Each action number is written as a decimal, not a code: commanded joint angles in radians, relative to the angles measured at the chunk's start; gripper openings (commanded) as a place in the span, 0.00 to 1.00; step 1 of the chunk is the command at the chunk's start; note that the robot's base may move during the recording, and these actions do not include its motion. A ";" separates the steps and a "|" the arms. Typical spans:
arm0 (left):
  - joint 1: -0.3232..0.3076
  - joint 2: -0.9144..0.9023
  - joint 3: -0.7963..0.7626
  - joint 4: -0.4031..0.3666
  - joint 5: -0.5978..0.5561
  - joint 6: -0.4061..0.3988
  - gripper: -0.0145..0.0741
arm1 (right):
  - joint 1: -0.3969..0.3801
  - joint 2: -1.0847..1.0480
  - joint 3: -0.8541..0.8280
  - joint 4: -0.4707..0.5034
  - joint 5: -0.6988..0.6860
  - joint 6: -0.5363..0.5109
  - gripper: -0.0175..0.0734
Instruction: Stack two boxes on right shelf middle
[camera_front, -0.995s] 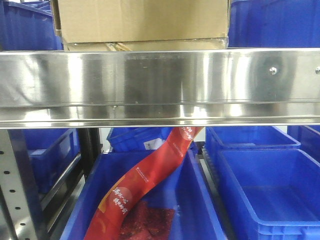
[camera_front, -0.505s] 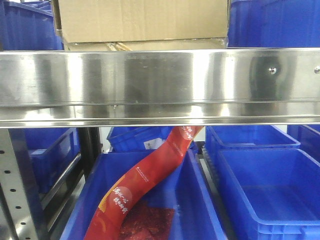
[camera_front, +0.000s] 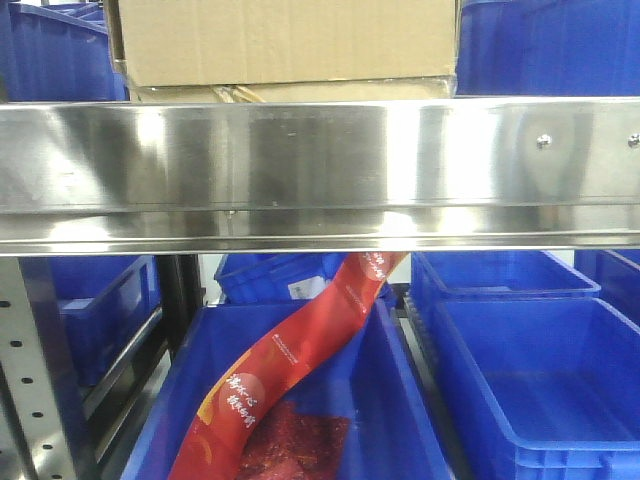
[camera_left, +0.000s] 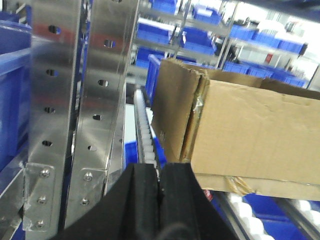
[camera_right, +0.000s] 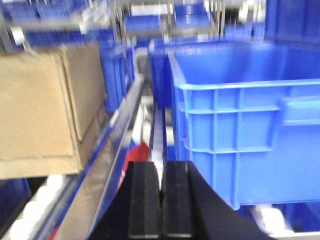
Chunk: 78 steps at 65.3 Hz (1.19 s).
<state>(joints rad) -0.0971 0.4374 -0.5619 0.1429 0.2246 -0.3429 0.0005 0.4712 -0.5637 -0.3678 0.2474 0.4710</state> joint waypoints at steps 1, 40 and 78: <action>0.005 -0.071 0.019 0.001 -0.024 -0.008 0.05 | -0.007 -0.082 0.009 -0.009 -0.020 0.001 0.01; 0.005 -0.213 0.019 0.001 -0.033 -0.008 0.05 | -0.007 -0.269 0.009 -0.009 -0.024 0.001 0.01; 0.005 -0.213 0.019 0.001 -0.033 -0.008 0.05 | -0.068 -0.471 0.445 0.431 -0.217 -0.517 0.01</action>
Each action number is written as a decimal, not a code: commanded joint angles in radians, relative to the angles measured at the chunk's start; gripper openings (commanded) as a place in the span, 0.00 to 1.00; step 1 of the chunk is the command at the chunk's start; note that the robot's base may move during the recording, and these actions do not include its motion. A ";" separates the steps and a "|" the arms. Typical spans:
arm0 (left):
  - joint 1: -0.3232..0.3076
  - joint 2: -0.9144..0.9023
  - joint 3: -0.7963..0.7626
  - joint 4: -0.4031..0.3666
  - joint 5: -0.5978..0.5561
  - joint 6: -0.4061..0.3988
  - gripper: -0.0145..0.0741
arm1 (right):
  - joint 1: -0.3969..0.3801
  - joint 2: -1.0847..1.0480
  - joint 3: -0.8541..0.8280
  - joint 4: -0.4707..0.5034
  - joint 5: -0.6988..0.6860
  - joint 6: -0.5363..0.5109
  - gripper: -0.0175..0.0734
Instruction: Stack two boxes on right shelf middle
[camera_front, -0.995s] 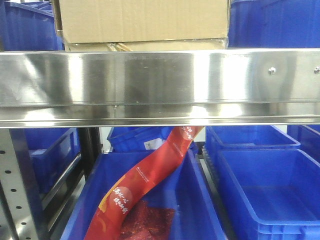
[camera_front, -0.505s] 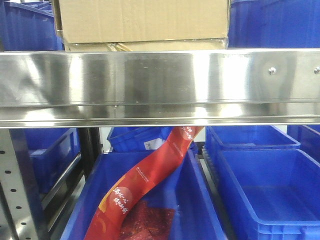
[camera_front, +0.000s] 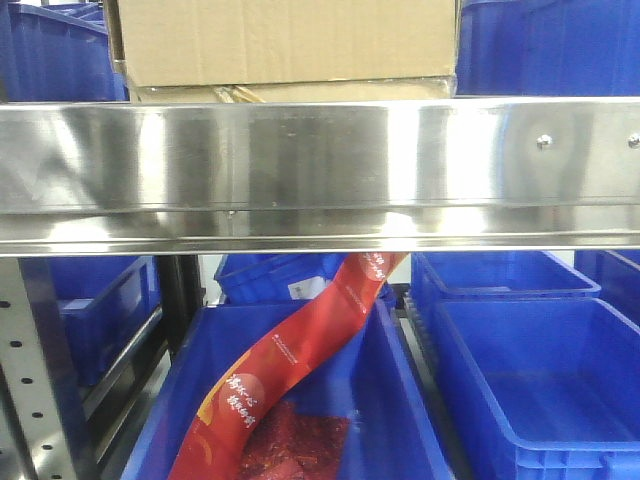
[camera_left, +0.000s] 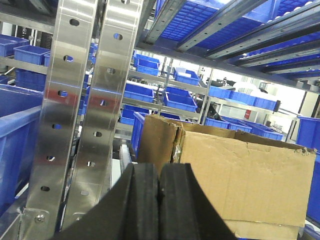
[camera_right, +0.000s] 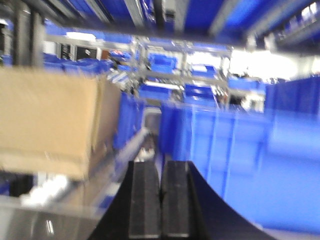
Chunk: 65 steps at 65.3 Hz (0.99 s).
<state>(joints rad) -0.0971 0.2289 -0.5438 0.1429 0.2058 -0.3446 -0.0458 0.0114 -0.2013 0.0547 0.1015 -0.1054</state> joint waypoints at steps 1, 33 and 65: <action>0.005 -0.004 0.001 0.001 -0.014 -0.006 0.05 | -0.021 -0.011 0.094 0.008 -0.074 0.068 0.01; 0.005 -0.004 0.001 0.001 -0.013 -0.006 0.05 | -0.023 -0.011 0.201 0.008 -0.111 0.073 0.01; 0.005 -0.004 0.001 0.001 -0.013 -0.006 0.05 | -0.023 -0.011 0.201 0.008 -0.111 0.073 0.01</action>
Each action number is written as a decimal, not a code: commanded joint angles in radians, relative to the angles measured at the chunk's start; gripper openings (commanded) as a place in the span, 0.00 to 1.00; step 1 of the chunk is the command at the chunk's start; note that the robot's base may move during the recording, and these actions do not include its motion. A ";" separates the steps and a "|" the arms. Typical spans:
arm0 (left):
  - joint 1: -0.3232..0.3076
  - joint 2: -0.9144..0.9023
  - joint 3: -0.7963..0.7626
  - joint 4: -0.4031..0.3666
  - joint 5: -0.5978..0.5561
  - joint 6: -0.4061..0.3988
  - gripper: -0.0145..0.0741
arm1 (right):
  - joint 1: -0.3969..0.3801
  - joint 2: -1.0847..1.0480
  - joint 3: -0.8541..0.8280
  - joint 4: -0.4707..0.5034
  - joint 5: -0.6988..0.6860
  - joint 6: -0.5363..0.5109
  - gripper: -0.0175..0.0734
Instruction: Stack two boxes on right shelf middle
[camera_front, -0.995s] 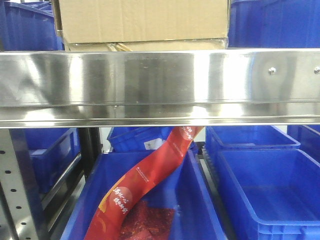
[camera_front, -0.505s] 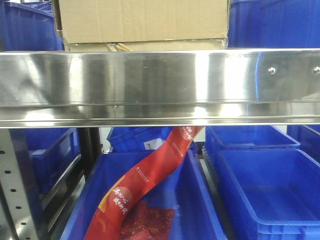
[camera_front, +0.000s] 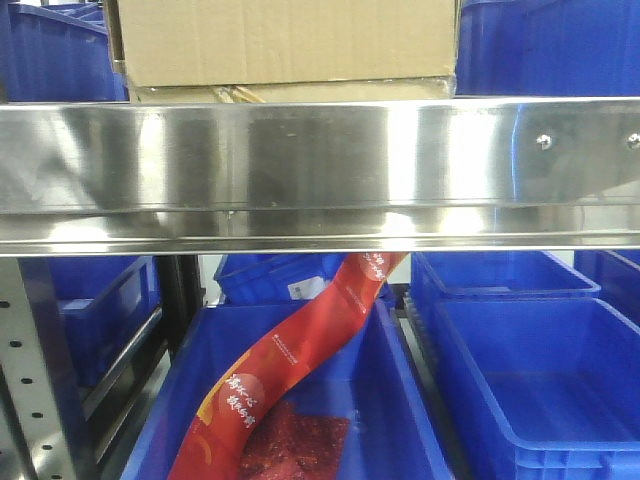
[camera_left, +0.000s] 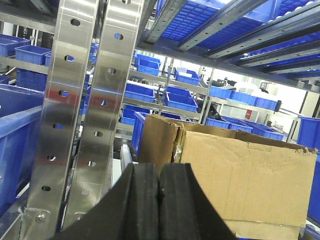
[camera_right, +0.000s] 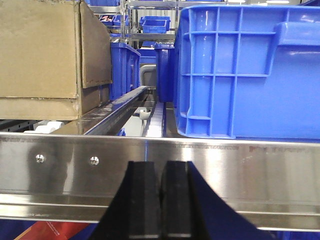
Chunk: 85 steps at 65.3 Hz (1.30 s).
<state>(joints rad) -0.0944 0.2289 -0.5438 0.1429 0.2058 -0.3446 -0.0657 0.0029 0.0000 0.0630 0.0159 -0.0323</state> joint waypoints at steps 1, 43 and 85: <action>0.002 -0.004 0.001 0.001 -0.013 -0.006 0.05 | -0.003 -0.003 0.000 0.000 -0.025 0.000 0.01; 0.002 -0.178 0.405 -0.184 -0.206 0.416 0.05 | -0.003 -0.003 0.000 0.000 -0.025 0.000 0.01; 0.101 -0.229 0.544 -0.182 -0.200 0.345 0.05 | -0.003 -0.003 0.000 0.000 -0.025 0.000 0.01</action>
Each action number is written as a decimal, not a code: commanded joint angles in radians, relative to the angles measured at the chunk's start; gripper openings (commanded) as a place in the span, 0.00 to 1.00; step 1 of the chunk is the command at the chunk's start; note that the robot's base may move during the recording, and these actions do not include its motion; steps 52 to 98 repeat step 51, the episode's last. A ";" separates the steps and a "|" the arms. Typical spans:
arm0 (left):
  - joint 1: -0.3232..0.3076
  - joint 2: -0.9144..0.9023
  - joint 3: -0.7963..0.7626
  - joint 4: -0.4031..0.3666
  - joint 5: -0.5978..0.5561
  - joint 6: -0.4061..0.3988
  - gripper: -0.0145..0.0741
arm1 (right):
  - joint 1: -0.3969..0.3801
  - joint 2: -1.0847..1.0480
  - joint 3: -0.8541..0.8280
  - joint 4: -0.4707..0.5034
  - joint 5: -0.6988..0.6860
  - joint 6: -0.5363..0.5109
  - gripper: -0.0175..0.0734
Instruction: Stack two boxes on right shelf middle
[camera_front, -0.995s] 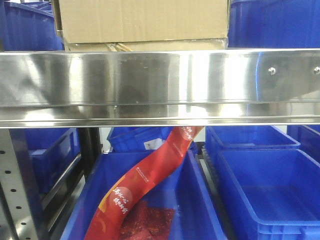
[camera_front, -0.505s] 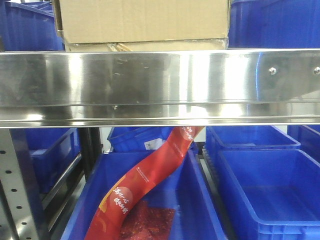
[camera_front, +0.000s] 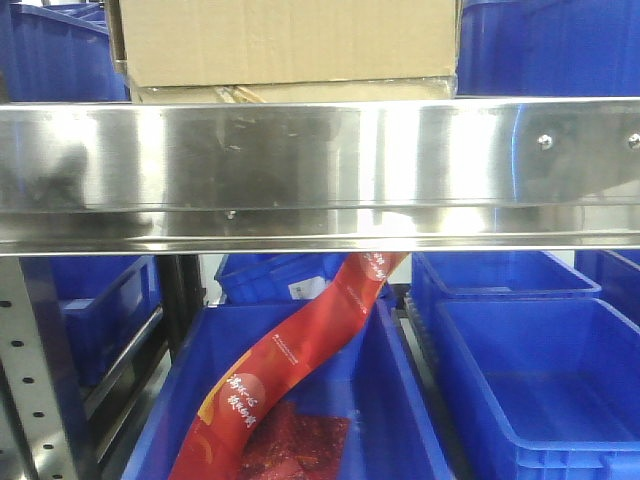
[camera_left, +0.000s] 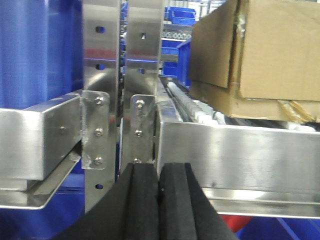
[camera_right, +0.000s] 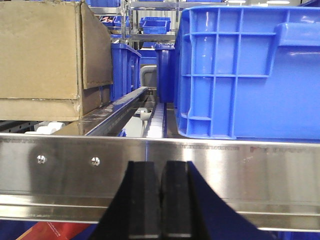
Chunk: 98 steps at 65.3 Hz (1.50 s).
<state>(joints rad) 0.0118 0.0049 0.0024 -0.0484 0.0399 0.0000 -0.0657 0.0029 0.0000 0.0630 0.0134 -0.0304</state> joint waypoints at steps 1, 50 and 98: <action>-0.007 -0.005 -0.002 0.009 -0.040 0.000 0.05 | -0.003 -0.003 0.000 0.000 -0.022 -0.002 0.01; -0.008 -0.005 -0.002 0.009 -0.076 0.000 0.05 | -0.003 -0.003 0.000 0.000 -0.022 -0.002 0.01; -0.008 -0.005 -0.002 0.009 -0.076 0.000 0.05 | -0.003 -0.003 0.000 0.000 -0.022 -0.002 0.01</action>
